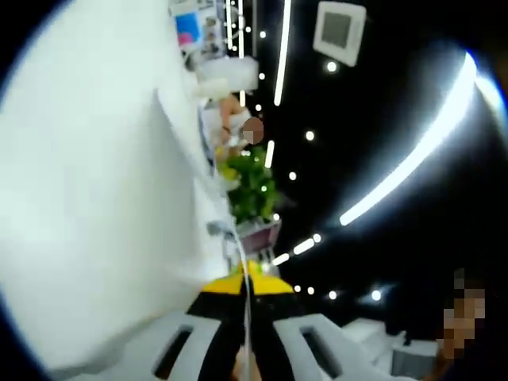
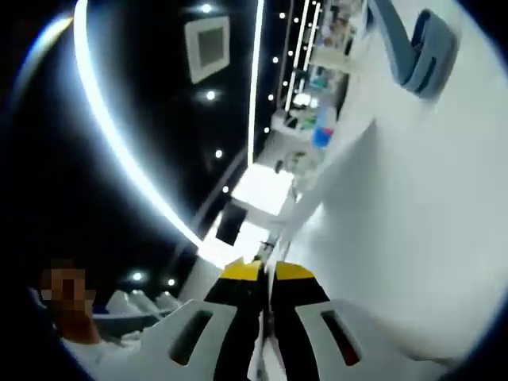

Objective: Pick up the paper insert the paper into the punch align the paper edges press the punch to punch holes

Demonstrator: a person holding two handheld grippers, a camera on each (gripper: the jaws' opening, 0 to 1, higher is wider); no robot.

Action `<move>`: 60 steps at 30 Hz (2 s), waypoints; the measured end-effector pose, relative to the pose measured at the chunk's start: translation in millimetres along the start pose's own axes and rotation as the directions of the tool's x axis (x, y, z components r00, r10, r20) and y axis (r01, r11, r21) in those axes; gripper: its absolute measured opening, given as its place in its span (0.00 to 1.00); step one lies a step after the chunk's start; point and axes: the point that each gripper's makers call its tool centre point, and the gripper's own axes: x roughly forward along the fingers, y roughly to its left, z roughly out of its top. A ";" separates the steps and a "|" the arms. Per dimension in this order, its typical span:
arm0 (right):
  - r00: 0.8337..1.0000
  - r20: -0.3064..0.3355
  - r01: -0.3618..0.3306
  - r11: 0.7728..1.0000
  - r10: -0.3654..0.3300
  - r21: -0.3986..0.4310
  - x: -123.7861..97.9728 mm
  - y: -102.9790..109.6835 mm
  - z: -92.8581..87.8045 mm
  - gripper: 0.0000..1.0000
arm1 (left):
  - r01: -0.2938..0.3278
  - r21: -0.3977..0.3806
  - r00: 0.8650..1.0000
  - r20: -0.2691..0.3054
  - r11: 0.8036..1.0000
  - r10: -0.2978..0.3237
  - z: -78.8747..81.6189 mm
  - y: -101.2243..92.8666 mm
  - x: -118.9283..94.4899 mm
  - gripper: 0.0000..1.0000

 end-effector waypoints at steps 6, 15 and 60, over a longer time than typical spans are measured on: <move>0.999 0.015 0.053 0.973 -0.051 -0.224 -16.9 0.8 15.4 0.15 | 0.003 -0.021 1.000 -0.002 1.000 -0.003 0.4 0.3 0.0 0.04; 0.990 0.077 0.141 0.818 -0.119 -0.558 -48.7 3.8 47.0 0.28 | -0.007 -0.047 1.000 -0.001 0.999 0.007 0.7 2.8 0.5 0.04; 0.905 -0.101 0.056 0.351 -0.413 -0.935 -80.9 -102.7 146.0 0.29 | -0.055 -0.112 0.998 0.008 0.992 0.056 5.0 13.0 1.3 0.04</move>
